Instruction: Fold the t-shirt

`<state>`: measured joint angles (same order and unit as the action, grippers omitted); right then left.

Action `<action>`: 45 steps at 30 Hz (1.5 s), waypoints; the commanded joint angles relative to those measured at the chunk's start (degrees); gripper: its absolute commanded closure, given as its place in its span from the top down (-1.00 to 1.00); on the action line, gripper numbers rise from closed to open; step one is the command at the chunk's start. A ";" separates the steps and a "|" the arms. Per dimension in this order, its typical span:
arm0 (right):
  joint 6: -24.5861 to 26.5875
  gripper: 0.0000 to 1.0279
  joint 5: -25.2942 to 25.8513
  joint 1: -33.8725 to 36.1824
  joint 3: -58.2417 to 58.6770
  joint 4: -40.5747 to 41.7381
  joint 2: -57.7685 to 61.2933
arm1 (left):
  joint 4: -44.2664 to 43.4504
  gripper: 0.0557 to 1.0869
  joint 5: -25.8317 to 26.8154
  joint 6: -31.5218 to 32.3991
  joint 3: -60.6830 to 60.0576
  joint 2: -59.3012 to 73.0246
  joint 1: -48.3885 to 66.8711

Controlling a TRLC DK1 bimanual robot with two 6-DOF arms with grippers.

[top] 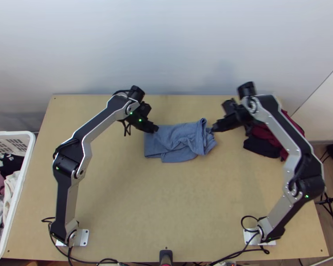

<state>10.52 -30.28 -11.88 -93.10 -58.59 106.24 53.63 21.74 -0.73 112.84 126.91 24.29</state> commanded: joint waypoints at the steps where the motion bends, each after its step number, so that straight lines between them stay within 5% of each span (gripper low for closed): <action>1: -0.50 -0.95 -0.04 -7.11 -6.39 -0.04 4.51 | -2.12 -0.92 -2.49 -0.06 -4.12 0.70 -1.53; 10: -2.00 -0.95 -0.04 -10.01 -16.32 -0.56 17.16 | -3.88 -0.91 -7.67 -0.41 -5.87 3.43 0.23; 19: -1.38 -0.94 -0.04 -8.07 -11.31 2.69 24.19 | -4.06 -0.91 -9.70 -1.29 -5.70 4.13 0.67; 35: 5.03 -0.94 0.75 6.25 3.19 2.25 11.89 | -2.65 -0.91 -9.70 -2.87 -5.61 4.22 0.58; 45: 5.03 -0.86 0.58 8.54 2.84 -1.35 6.18 | 1.66 -0.90 -9.34 -4.89 -2.36 -1.14 2.34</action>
<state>15.55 -29.50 -5.21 -90.78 -58.04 115.74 53.34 11.53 -4.80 108.05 128.86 25.91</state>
